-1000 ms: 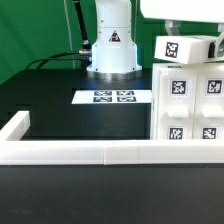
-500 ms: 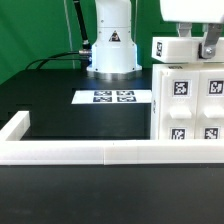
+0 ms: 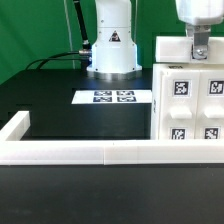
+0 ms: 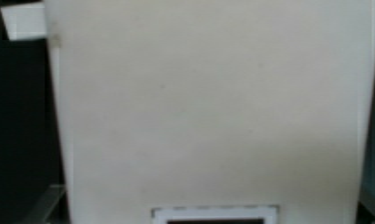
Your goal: Assemble cabinet
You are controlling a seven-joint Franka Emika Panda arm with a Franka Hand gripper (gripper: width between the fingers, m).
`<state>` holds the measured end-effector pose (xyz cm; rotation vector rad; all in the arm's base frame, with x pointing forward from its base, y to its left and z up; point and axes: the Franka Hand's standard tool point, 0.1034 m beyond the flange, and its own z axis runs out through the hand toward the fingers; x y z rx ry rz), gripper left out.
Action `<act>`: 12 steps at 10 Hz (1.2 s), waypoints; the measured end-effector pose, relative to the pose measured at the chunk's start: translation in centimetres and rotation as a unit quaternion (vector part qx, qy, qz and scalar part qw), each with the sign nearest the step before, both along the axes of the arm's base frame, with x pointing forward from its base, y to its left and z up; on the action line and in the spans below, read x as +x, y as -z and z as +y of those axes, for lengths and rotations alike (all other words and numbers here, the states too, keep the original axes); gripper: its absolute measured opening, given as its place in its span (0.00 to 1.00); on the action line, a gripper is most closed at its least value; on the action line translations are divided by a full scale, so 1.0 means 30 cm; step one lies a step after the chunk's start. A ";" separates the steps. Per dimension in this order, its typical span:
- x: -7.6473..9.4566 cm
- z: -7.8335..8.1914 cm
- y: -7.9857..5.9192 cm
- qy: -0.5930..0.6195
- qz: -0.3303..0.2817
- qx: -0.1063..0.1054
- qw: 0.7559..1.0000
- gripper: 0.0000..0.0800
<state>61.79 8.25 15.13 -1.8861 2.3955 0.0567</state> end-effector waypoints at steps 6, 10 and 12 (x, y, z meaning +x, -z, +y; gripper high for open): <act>-0.002 0.019 0.001 0.037 0.003 0.024 0.999 0.89; 0.018 0.031 -0.091 0.016 -0.021 0.037 0.999 1.00; 0.041 0.034 -0.133 0.017 -0.030 0.046 0.998 1.00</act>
Offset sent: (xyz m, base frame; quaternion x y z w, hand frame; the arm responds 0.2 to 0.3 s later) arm 0.0000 0.0000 0.0000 0.0000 0.0000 0.1296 0.9916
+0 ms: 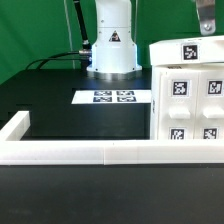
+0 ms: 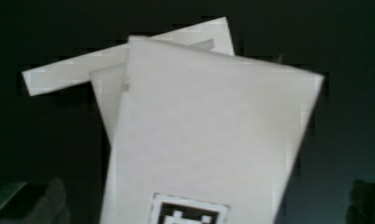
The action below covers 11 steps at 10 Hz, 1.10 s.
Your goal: Assemble cabinet
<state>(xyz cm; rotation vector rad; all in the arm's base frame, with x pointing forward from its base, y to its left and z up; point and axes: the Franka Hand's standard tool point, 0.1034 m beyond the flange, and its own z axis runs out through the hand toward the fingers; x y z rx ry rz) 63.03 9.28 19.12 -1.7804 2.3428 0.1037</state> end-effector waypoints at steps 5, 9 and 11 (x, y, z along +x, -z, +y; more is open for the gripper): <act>0.002 0.014 0.024 -0.151 -0.012 -0.027 0.988 1.00; 0.003 0.045 0.022 -0.371 -0.049 -0.058 0.926 1.00; 0.010 0.038 0.022 -0.486 -0.074 -0.072 0.868 1.00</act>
Offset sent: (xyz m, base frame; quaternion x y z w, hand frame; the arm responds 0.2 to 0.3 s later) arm 0.0109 -0.0001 -0.0073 -0.0102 0.0356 -0.1373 0.9898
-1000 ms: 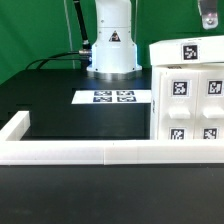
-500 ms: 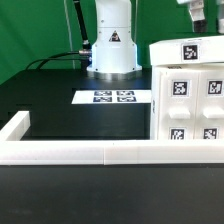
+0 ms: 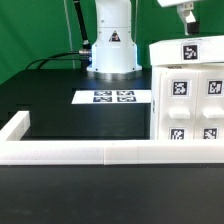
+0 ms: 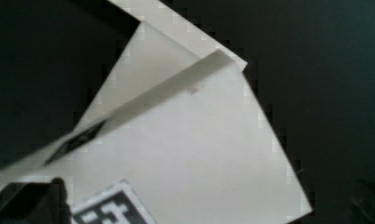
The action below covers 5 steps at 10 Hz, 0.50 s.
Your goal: Assemble cabinet
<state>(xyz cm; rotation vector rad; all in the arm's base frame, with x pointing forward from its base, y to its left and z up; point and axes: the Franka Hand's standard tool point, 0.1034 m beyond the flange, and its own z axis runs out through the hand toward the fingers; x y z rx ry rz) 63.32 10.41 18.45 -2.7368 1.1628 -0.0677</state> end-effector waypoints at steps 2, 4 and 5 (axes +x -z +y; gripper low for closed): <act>0.000 0.001 0.000 -0.040 -0.005 -0.005 0.999 1.00; 0.000 -0.001 0.000 -0.133 -0.018 -0.016 0.991 1.00; 0.000 -0.002 0.000 -0.171 -0.023 -0.020 0.985 1.00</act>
Offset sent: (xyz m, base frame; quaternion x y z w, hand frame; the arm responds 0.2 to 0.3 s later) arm 0.0000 0.0000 0.0000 0.0000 0.0000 -0.1938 0.9810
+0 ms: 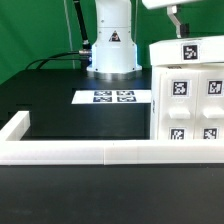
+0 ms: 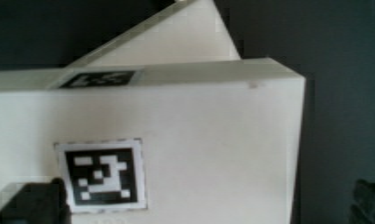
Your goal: Assemble cabinet
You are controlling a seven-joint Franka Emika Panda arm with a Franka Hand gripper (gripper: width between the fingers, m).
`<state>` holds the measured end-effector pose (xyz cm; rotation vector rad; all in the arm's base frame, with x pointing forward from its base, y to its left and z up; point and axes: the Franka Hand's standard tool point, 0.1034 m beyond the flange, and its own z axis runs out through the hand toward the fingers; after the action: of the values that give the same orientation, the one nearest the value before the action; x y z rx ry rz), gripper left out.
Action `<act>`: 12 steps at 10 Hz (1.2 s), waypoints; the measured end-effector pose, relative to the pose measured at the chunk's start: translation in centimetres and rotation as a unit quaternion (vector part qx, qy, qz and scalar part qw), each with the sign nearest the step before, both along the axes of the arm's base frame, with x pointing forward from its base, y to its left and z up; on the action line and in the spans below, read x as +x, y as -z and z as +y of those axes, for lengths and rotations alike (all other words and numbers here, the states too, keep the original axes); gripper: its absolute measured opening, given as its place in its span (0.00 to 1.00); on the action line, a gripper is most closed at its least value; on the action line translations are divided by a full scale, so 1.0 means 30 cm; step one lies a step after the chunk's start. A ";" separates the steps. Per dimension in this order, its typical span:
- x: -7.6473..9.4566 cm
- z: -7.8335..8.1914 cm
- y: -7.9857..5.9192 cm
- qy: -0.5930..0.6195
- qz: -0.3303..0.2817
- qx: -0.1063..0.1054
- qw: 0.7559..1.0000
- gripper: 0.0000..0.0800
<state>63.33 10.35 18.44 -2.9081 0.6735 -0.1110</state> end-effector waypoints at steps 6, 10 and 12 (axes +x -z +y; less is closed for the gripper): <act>0.001 -0.038 0.004 -0.386 -0.049 -0.042 0.920 1.00; -0.025 -0.044 0.009 -0.551 -0.039 -0.074 0.830 1.00; -0.023 -0.056 0.010 -0.596 -0.043 -0.079 0.798 1.00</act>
Offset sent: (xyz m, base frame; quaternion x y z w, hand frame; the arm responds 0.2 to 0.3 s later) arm -0.0050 0.0064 0.0042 0.0469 0.0068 -0.3097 0.9497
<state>62.65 8.67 18.12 -2.8391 -1.2593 -0.1340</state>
